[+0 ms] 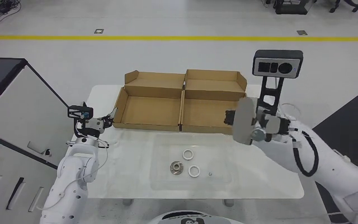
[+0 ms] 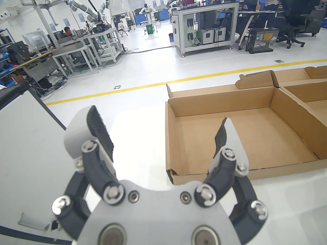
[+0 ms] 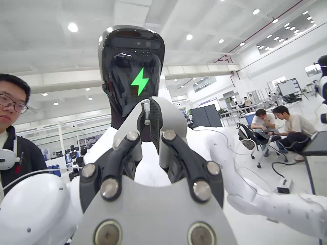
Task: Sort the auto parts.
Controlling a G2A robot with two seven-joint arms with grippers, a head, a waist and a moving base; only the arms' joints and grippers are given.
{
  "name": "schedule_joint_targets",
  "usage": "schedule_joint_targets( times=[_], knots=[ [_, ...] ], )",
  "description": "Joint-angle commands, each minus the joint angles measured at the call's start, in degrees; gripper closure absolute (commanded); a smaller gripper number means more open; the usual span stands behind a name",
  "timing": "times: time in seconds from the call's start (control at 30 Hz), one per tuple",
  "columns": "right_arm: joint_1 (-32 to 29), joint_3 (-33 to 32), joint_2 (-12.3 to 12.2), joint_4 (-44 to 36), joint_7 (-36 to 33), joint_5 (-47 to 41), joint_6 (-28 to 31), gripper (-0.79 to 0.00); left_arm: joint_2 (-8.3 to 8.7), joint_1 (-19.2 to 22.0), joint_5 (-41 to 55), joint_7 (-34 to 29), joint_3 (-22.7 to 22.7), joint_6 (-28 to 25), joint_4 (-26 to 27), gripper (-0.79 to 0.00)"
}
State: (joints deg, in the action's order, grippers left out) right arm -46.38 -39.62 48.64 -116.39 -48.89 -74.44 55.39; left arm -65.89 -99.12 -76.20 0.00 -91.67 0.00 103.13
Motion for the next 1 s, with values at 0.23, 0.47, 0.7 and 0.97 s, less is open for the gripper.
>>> schedule_joint_targets(
  times=[0.23,0.47,0.7,0.97],
  knots=[
    [-5.3,-6.6,1.5,1.7,-6.0,0.1,-6.0,0.0,0.0,0.0,0.0,0.0,0.0,0.0,0.0,-0.785],
    [-7.3,-9.9,2.0,5.2,-9.2,6.9,-10.6,0.0,0.0,0.0,0.0,0.0,0.0,0.0,0.0,-0.785],
    [-8.3,-12.3,2.4,4.6,-6.8,13.3,-15.3,0.0,0.0,0.0,0.0,0.0,0.0,0.0,0.0,-0.785],
    [-10.2,-12.1,4.2,2.9,-5.4,9.5,-12.8,0.0,0.0,0.0,0.0,0.0,0.0,0.0,0.0,-0.785]
  ],
)
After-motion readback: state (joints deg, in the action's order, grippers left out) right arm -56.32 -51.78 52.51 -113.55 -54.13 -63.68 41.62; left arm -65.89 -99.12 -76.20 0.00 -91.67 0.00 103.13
